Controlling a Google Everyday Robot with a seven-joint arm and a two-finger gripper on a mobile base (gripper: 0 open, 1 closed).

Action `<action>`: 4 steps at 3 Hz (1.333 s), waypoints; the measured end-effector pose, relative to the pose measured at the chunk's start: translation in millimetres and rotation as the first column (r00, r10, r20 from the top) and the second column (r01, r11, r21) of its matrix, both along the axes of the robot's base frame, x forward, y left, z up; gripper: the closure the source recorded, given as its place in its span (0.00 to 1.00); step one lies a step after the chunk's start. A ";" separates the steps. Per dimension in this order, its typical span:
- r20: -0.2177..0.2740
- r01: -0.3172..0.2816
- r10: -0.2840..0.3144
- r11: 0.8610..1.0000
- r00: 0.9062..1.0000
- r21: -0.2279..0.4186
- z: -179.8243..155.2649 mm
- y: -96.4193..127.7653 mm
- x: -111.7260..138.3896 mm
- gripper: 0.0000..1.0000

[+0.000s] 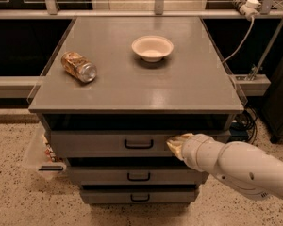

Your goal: Close top drawer

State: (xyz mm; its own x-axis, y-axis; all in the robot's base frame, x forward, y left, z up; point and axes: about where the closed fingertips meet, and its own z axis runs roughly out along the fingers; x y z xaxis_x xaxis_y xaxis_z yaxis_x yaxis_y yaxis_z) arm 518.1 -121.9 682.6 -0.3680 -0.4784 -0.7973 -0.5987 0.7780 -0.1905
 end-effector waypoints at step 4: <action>-0.080 0.155 -0.165 0.982 0.983 -0.110 4.7 -95.5 -66.6 0.61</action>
Offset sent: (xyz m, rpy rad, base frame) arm -0.1163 -0.1490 0.0085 -0.1535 0.1748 -0.2788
